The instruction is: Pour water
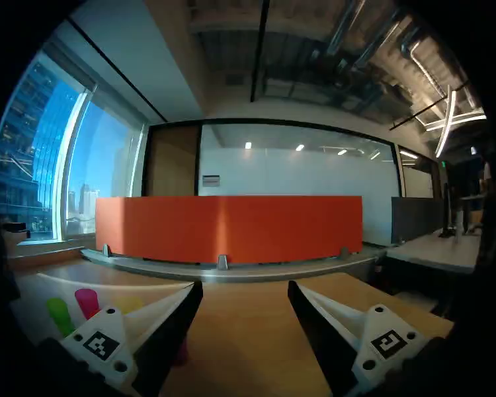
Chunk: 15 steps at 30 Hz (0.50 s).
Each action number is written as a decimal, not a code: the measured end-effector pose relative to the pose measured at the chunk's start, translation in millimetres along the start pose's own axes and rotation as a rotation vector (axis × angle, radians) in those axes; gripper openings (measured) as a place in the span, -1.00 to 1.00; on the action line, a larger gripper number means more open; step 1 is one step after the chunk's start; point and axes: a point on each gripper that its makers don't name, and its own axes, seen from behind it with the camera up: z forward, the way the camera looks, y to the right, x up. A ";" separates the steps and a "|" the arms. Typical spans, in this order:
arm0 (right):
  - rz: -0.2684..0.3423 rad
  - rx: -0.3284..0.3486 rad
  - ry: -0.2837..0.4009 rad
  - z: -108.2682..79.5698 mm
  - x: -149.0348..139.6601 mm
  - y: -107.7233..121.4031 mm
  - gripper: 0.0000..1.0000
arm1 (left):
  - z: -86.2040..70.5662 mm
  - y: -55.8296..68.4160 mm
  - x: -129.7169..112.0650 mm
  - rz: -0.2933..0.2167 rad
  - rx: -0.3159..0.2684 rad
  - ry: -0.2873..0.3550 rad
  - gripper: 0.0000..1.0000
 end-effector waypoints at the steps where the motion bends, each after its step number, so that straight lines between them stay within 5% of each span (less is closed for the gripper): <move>1: 0.001 -0.001 -0.005 -0.1 -0.8 0.2 0.98 | -0.1 -1.5 -0.8 0.001 0.007 0.001 0.93; 15: -0.025 -0.032 -0.056 -2.7 -3.3 -0.9 0.98 | -7.5 -20.1 -33.9 -0.018 0.091 -0.005 0.93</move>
